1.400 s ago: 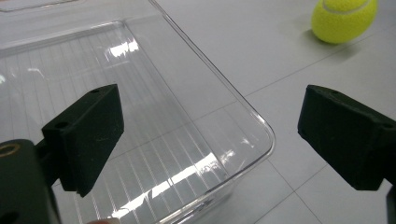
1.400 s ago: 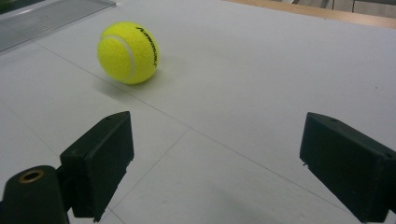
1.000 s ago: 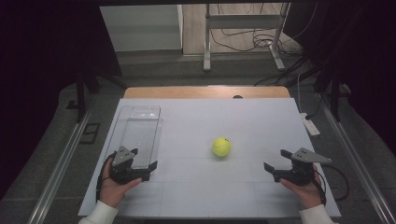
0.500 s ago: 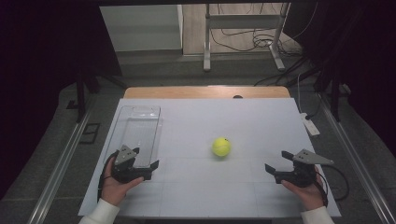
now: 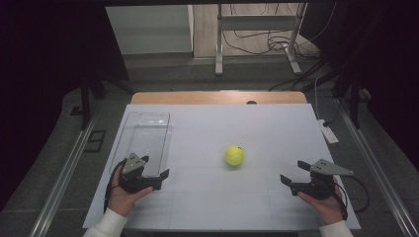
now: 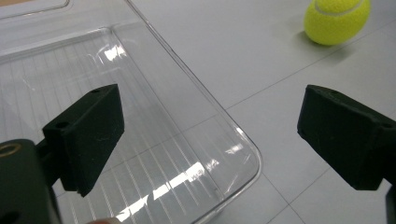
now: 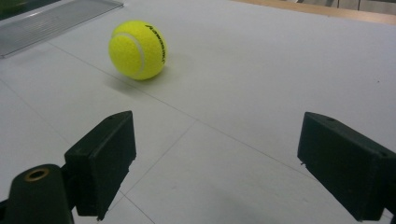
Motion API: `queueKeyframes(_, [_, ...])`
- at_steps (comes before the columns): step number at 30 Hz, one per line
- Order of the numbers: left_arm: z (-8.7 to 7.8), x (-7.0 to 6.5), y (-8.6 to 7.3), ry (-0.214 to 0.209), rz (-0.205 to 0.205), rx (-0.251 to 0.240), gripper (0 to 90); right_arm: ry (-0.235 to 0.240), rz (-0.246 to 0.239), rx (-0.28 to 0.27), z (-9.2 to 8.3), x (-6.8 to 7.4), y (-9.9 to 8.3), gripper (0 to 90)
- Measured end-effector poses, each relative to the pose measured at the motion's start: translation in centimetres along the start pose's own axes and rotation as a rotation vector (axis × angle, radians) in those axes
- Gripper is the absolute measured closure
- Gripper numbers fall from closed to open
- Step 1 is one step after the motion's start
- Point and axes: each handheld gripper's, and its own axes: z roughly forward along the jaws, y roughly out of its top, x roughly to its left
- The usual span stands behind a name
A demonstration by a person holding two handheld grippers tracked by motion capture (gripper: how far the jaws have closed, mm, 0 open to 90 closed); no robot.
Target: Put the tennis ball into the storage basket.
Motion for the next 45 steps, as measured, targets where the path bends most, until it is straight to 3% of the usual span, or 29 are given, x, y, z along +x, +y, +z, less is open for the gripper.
queueKeyframes(13, [0.2,-0.8,0.2,0.000,-0.001,0.016,8.3,0.005,-0.002,0.003,0.1,-0.2,0.0,12.1])
queueKeyframes(30, [-0.8,-1.3,0.7,0.005,-0.017,0.013,9.0,0.033,-0.012,0.003,1.2,-0.1,0.6,12.1])
queueKeyframes(33, [-0.8,-1.5,1.0,-0.012,-0.022,0.020,8.6,0.033,-0.011,-0.001,1.2,-0.2,0.6,12.3])
queueKeyframes(45, [-0.6,-2.0,1.6,-0.020,0.001,0.028,8.4,0.038,-0.017,-0.003,1.4,-0.3,0.7,12.2])
